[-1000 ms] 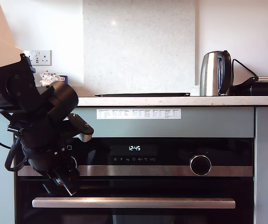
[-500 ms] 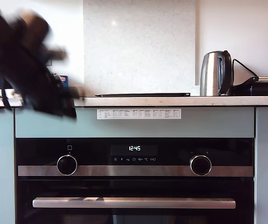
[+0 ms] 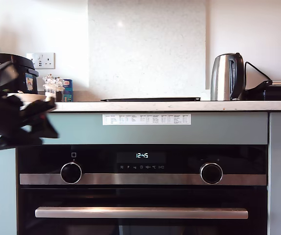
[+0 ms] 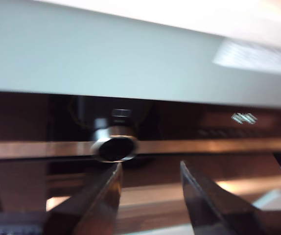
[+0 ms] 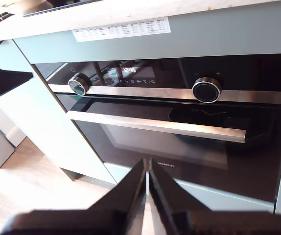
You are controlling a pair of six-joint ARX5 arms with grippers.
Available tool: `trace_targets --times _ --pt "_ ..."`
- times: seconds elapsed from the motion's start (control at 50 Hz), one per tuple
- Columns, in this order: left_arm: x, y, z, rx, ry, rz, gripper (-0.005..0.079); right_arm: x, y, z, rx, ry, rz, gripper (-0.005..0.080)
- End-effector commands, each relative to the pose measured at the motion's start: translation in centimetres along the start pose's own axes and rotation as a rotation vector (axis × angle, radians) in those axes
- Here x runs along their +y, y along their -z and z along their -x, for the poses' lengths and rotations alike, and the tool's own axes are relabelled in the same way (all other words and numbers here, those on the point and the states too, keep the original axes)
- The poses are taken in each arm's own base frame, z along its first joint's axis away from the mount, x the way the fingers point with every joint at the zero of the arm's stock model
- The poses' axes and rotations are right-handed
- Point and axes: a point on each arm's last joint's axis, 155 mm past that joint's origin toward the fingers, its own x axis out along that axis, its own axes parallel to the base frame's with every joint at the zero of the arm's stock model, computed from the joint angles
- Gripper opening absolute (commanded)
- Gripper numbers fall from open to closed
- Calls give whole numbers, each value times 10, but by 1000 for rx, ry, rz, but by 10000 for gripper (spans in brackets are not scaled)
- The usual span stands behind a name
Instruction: Switch the oven into microwave mode by turning the left rotary switch to the microwave symbol
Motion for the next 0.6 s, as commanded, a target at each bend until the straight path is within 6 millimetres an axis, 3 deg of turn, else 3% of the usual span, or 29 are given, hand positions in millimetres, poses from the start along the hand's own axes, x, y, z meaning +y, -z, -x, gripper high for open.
trace_targets --times 0.0,0.18,0.38,0.58 --pt "10 24 -4 50 -12 42 368 -1 3 -2 6 -1 -2 -12" --pt "22 43 -16 70 -37 90 465 -1 3 -2 5 -1 -2 -12" --pt "39 59 -21 108 -110 97 465 -1 3 -2 4 -1 -1 -12" --pt "47 38 -25 31 -158 76 449 -1 3 -2 4 -1 -1 -12"
